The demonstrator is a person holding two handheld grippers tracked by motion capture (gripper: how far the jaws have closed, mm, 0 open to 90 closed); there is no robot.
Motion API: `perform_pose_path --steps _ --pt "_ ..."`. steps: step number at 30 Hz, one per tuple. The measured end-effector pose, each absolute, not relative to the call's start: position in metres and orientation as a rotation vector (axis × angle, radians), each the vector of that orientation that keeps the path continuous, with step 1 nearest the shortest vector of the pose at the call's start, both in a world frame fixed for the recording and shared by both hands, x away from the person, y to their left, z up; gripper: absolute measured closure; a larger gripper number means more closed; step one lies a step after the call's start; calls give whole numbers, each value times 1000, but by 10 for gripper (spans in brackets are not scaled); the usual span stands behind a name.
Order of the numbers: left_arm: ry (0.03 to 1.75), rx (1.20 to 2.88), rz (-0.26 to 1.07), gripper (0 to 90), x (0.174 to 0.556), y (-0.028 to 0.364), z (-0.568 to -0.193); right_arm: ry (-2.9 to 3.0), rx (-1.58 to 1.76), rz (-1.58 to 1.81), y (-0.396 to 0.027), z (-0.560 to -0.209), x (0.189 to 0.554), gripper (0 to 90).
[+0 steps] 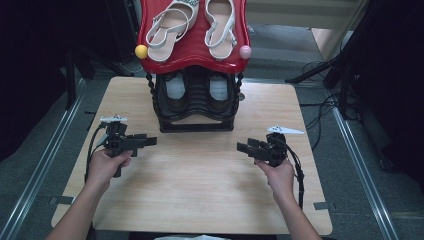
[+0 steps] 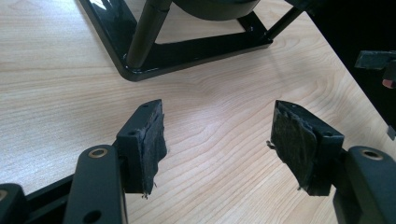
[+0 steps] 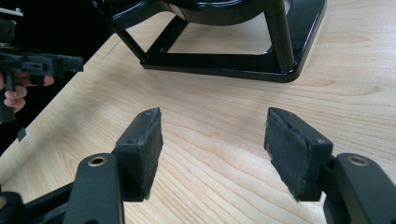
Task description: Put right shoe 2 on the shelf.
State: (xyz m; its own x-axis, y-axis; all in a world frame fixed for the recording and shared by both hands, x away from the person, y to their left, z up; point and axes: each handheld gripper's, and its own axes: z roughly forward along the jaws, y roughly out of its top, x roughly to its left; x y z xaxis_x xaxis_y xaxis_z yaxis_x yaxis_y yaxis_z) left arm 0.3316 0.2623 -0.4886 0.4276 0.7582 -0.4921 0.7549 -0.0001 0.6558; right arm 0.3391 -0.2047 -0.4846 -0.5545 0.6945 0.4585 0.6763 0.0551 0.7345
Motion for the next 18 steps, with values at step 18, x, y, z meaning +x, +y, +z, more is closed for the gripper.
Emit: perform_pose_path --steps 18 --pt "1314 1779 -5 325 333 259 -492 2276 1478 1538 -206 -491 344 368"
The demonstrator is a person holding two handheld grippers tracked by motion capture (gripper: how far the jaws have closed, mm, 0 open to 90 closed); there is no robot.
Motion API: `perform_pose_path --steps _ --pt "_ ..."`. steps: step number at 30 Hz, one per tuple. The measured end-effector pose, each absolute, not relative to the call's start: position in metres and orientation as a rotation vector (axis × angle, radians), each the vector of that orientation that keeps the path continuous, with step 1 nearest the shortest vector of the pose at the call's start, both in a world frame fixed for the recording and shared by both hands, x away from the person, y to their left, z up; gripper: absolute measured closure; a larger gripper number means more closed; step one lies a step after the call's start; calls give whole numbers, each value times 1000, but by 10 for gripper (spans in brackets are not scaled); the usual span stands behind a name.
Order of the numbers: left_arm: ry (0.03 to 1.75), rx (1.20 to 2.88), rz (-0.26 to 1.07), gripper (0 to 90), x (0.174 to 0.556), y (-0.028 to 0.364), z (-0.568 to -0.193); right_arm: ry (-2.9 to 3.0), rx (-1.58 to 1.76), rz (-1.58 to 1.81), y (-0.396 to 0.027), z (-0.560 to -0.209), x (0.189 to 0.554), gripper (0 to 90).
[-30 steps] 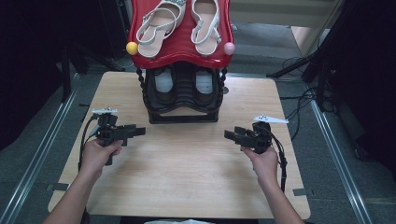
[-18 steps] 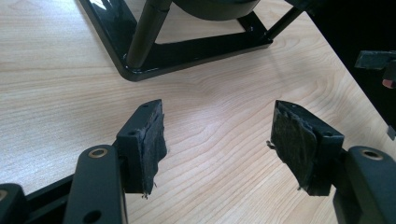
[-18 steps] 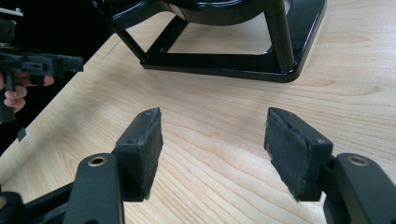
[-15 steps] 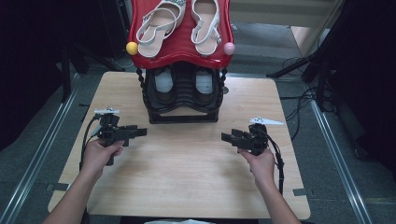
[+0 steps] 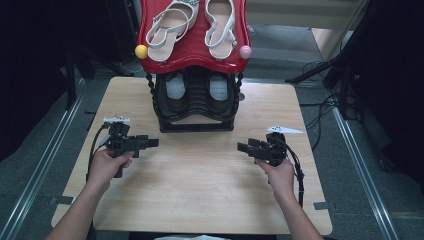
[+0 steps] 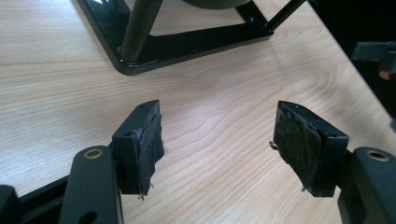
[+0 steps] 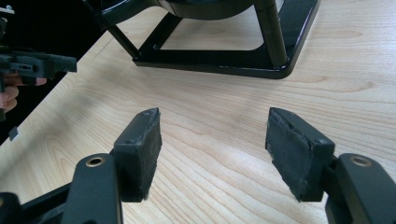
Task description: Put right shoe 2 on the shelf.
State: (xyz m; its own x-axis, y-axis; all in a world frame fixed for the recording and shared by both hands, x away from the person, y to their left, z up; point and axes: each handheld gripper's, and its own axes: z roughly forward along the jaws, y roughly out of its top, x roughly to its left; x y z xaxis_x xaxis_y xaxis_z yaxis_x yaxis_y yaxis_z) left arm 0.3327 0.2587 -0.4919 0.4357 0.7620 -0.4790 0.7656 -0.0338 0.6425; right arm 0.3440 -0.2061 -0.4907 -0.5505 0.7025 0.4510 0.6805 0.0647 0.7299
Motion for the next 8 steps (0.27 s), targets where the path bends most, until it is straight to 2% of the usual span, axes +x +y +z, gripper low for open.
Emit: perform_pose_path --steps 8 --pt "1310 1805 -11 285 335 250 -495 2320 1438 1472 -198 -497 346 340"
